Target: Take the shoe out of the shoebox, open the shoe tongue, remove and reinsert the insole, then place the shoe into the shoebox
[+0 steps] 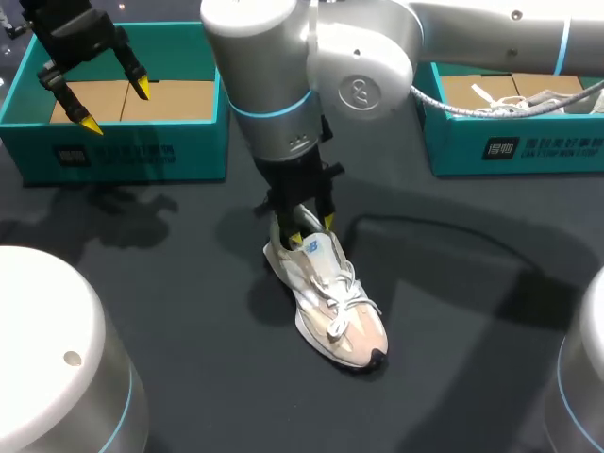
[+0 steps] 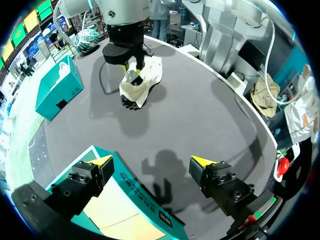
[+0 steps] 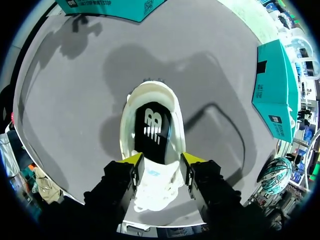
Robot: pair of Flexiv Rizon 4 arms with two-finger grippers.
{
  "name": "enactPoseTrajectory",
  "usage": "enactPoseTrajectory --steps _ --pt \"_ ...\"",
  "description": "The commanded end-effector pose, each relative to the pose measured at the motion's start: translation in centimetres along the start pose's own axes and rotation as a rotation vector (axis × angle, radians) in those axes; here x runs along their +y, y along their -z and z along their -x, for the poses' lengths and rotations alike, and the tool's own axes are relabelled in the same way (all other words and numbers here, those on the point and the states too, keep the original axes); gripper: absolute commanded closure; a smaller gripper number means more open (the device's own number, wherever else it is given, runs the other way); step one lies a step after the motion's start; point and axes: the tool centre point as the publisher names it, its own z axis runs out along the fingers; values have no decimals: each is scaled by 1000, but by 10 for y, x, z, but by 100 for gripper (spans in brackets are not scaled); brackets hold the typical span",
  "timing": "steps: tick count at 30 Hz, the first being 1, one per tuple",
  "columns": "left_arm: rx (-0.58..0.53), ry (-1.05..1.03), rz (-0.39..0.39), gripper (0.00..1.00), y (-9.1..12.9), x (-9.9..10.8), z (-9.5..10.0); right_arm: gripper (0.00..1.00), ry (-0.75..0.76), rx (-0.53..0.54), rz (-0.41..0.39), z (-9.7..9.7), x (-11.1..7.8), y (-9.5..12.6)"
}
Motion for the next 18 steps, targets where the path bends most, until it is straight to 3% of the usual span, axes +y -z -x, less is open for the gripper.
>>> enactPoseTrajectory --steps 1,18 --pt "1 0 2 0 0 0 0 56 2 24 3 1 -3 -7" --pt "1 0 2 0 0 0 0 55 14 45 -48 -5 -10 -18"
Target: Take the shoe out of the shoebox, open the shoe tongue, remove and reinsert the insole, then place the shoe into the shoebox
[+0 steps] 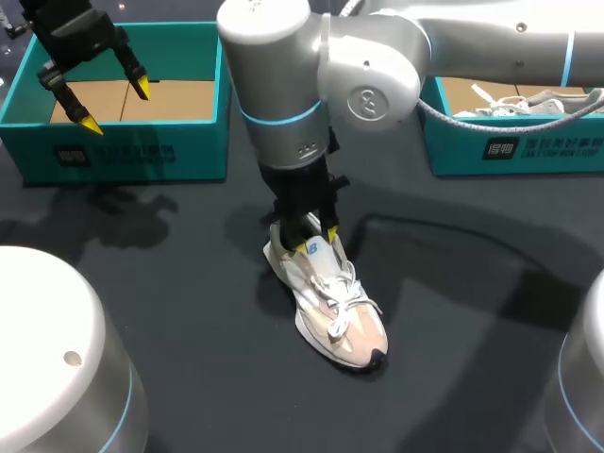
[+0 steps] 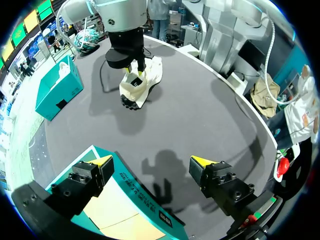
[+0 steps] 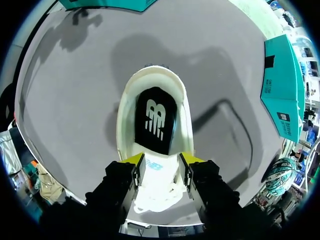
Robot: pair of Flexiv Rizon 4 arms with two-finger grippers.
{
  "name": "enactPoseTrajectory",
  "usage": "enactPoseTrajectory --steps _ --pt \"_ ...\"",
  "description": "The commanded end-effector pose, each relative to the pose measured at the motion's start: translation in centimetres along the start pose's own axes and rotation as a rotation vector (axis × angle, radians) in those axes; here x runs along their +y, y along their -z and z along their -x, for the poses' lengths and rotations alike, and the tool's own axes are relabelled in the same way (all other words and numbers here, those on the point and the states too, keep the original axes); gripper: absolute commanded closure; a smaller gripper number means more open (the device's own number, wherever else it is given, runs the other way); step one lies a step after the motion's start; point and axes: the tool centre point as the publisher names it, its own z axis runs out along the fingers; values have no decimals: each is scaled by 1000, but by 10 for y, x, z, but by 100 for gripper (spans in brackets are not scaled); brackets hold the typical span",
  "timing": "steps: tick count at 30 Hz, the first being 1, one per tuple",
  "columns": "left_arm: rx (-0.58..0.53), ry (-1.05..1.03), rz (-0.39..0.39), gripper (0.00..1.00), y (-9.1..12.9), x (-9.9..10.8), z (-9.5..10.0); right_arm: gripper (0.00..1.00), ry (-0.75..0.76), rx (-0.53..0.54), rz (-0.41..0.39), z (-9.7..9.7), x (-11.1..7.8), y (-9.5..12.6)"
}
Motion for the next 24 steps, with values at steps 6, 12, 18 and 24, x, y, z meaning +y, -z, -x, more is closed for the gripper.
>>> enactPoseTrajectory --steps 6,12,18,24 --pt "1 0 2 0 0 0 0 52 -14 21 -31 -5 -8 -4" --pt "1 0 2 0 0 0 0 32 -15 58 -51 -3 -14 -14" --pt "1 0 2 0 0 0 0 17 -15 76 -46 -2 -20 -17" --pt "1 0 2 0 0 0 0 11 -21 68 -27 -1 -25 -12"
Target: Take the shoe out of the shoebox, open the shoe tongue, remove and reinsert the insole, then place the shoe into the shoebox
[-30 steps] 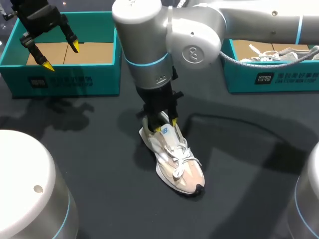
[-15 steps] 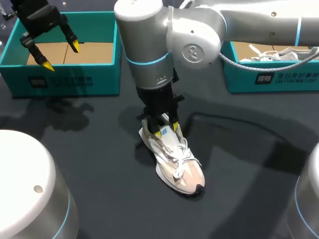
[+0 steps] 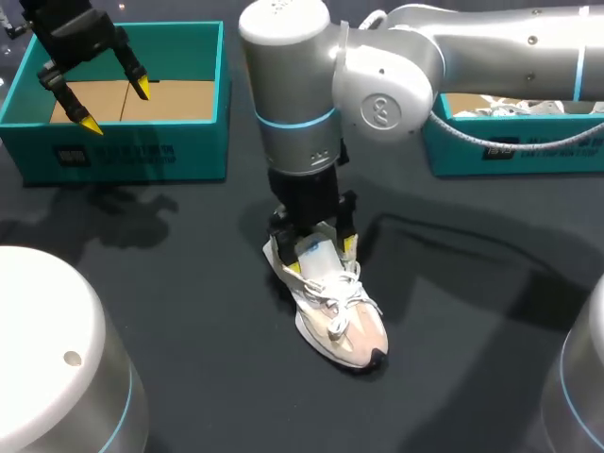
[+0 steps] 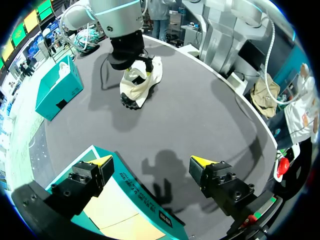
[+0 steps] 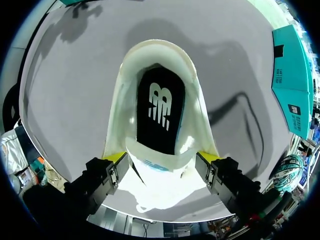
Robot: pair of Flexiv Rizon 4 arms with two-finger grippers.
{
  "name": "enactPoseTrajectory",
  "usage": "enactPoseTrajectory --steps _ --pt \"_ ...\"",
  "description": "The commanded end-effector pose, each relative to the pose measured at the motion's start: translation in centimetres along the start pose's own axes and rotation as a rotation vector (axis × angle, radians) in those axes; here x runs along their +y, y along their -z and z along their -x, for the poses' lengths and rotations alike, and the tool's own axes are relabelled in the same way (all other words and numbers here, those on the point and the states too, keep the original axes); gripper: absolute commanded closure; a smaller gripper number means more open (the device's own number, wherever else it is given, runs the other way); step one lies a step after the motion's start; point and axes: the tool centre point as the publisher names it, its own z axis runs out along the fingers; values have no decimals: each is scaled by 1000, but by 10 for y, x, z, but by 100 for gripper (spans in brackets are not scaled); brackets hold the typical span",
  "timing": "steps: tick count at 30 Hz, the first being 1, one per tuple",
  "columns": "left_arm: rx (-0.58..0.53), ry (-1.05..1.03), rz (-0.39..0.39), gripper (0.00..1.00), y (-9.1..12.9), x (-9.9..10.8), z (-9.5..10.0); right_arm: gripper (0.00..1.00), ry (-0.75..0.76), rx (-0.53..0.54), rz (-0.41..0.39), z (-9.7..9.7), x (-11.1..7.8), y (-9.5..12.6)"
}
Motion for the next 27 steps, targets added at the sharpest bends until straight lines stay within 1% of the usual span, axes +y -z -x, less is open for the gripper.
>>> enactPoseTrajectory --steps 1,3,4,6,9,12,17,20,24,27 --pt "1 0 2 0 0 0 0 14 -8 -6 28 3 -9 3" --pt "1 0 2 0 0 0 0 25 -4 -9 42 3 -10 5" --pt "1 0 2 0 0 0 0 28 -2 -10 49 3 -10 6" --pt "1 0 2 0 0 0 0 36 2 -9 57 3 -11 7" --pt "1 0 2 0 0 0 0 40 6 -7 61 4 -11 7" --pt "1 0 2 0 0 0 0 41 20 -6 68 4 -10 7" --pt "1 0 2 0 0 0 0 31 29 1 70 3 -14 4" --pt "1 0 2 0 0 0 0 31 35 7 75 2 -18 2" --pt "1 0 2 0 0 0 0 33 39 10 77 2 -26 2" --pt "1 0 2 0 0 0 0 37 40 7 78 1 -31 4"
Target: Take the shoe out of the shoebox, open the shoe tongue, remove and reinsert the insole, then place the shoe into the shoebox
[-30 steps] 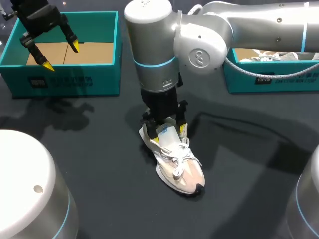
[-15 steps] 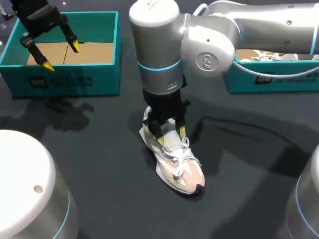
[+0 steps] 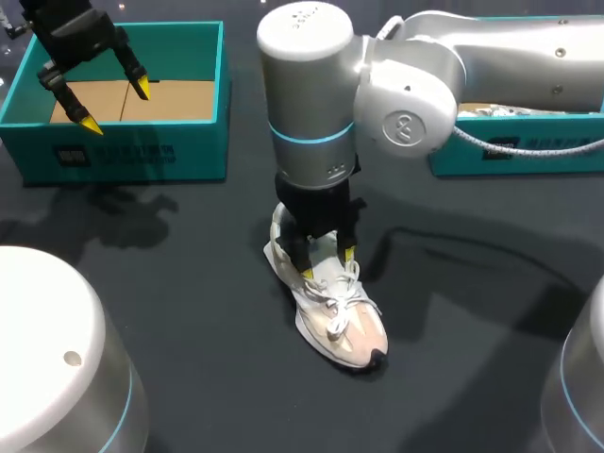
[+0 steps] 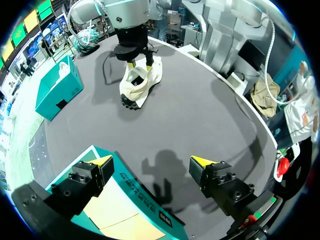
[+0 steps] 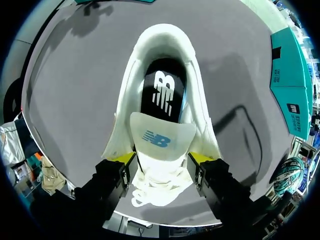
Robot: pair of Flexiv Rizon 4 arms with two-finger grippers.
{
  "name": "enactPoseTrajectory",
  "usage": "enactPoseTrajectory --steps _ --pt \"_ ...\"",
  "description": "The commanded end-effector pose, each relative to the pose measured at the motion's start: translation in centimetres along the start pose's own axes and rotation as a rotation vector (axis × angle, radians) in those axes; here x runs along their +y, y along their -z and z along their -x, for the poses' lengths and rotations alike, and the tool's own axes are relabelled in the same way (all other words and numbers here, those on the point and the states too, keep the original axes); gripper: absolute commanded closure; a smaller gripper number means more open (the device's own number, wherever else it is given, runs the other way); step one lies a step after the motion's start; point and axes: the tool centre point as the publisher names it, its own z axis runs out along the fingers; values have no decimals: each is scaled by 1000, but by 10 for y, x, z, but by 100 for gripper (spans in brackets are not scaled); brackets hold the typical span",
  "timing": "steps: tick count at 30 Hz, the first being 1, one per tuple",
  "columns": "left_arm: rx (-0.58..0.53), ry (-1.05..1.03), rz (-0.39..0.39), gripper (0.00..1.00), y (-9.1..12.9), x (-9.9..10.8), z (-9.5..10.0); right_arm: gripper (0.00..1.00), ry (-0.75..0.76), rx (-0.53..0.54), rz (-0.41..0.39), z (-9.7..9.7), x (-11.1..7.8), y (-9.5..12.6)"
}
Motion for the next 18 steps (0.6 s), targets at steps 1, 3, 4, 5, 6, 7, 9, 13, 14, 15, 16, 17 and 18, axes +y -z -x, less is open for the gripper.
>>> enactPoseTrajectory --steps 1,3,4,5,6,7,9,13,14,15,16,17,18 --pt "1 0 2 0 0 0 0 38 0 -2 13 2 -12 3" --pt "1 0 2 0 0 0 0 43 0 -9 13 1 -15 5" --pt "1 0 2 0 0 0 0 45 1 -12 14 1 -17 6" --pt "1 0 2 0 0 0 0 48 2 -14 15 1 -18 7" --pt "1 0 2 0 0 0 0 51 1 -17 15 2 -19 8" --pt "1 0 2 0 0 0 0 52 1 -20 15 2 -20 9" --pt "1 0 2 0 0 0 0 55 8 -26 27 3 -22 12" --pt "1 0 2 0 0 0 0 58 11 -48 41 4 -23 18" --pt "1 0 2 0 0 0 0 60 11 -56 52 4 -24 20" --pt "1 0 2 0 0 0 0 60 17 -61 62 5 -24 21" --pt "1 0 2 0 0 0 0 62 19 -63 66 5 -24 23" --pt "1 0 2 0 0 0 0 64 18 -68 70 6 -24 24" --pt "1 0 2 0 0 0 0 65 24 -72 73 6 -24 24"
